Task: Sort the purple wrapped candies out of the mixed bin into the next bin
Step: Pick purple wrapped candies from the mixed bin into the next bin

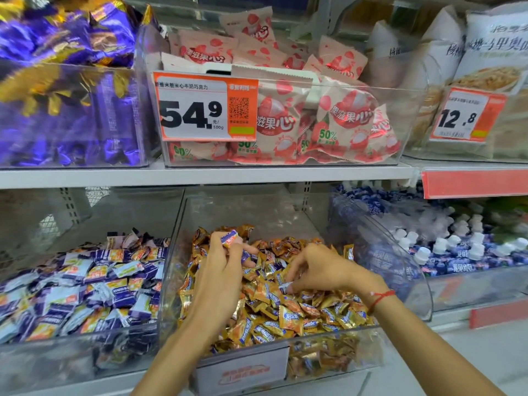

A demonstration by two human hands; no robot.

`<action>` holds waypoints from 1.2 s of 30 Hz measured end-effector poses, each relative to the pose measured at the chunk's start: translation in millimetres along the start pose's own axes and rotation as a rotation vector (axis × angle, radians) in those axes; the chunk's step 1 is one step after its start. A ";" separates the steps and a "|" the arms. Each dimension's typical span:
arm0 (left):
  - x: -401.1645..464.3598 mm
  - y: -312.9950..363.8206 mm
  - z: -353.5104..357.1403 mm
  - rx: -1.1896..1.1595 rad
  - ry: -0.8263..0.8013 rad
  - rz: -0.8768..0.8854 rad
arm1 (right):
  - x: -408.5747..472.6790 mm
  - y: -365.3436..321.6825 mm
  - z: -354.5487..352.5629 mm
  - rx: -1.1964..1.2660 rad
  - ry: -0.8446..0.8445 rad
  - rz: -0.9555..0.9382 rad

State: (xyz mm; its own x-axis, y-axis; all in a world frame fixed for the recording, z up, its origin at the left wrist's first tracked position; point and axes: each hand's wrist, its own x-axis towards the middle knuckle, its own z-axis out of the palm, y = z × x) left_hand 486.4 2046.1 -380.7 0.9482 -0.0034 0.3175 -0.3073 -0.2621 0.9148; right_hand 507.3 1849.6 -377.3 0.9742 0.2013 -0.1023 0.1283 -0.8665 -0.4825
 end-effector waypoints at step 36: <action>1.2 -5.0 -4.7 0.028 -0.029 -0.011 | -5.3 -24.5 -12.7 0.692 0.121 -0.003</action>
State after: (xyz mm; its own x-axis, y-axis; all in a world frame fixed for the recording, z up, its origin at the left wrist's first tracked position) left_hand 488.7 2052.0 -383.8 0.9536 -0.0285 0.2996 -0.2948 -0.2892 0.9108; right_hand 501.3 1864.0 -353.8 0.9930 0.1160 -0.0223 0.0222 -0.3684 -0.9294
